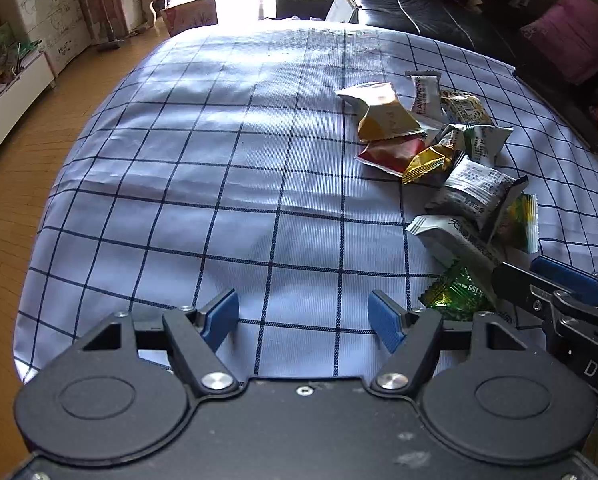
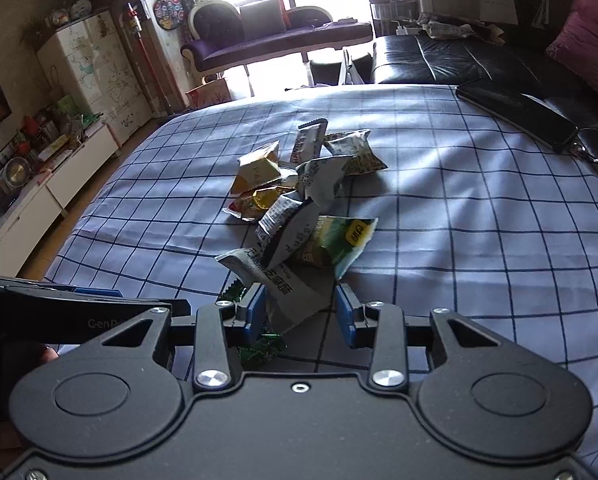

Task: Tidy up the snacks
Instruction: 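Grasp the long white printed snack packet with the right tool, then grasp the white square snack packet with the left tool while the right tool holds its packet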

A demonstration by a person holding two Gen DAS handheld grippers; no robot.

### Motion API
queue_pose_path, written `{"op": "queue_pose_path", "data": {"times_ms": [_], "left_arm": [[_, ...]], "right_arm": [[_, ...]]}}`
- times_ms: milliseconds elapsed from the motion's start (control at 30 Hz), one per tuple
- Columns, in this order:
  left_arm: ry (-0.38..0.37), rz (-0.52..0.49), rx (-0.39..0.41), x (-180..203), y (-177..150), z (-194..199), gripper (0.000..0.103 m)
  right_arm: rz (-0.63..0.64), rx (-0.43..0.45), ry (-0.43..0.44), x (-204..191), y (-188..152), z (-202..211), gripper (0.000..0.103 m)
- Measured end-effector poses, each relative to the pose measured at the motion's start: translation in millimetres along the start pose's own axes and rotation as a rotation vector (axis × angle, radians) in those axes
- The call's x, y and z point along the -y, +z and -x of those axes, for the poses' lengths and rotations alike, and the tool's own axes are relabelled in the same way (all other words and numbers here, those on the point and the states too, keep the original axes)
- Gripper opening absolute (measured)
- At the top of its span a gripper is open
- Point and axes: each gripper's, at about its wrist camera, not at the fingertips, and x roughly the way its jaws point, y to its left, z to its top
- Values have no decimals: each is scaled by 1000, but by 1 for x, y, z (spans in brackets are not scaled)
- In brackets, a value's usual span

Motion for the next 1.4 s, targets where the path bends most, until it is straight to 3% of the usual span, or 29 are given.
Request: {"op": "queue_pose_path", "data": {"times_ms": [267, 533, 700, 900, 1000, 1133, 1400], "left_arm": [[21, -9, -2, 4, 0, -5, 77], [27, -12, 4, 6, -1, -7, 79], [29, -12, 1, 7, 0, -7, 79], [35, -14, 0, 7, 0, -8, 80], [50, -22, 9, 8, 0, -9, 85], [38, -29, 20, 6, -1, -7, 85], [-30, -2, -3, 4, -1, 10, 77]], "right_arm": [[76, -23, 12, -8, 4, -22, 47], [69, -39, 55, 2, 4, -25, 46], [65, -23, 61, 5, 2, -19, 35], [-16, -35, 4, 25, 0, -7, 34], [-31, -30, -67, 34, -4, 3, 34], [19, -10, -176, 36, -12, 12, 34], [-36, 12, -155, 50, -18, 11, 38]]}}
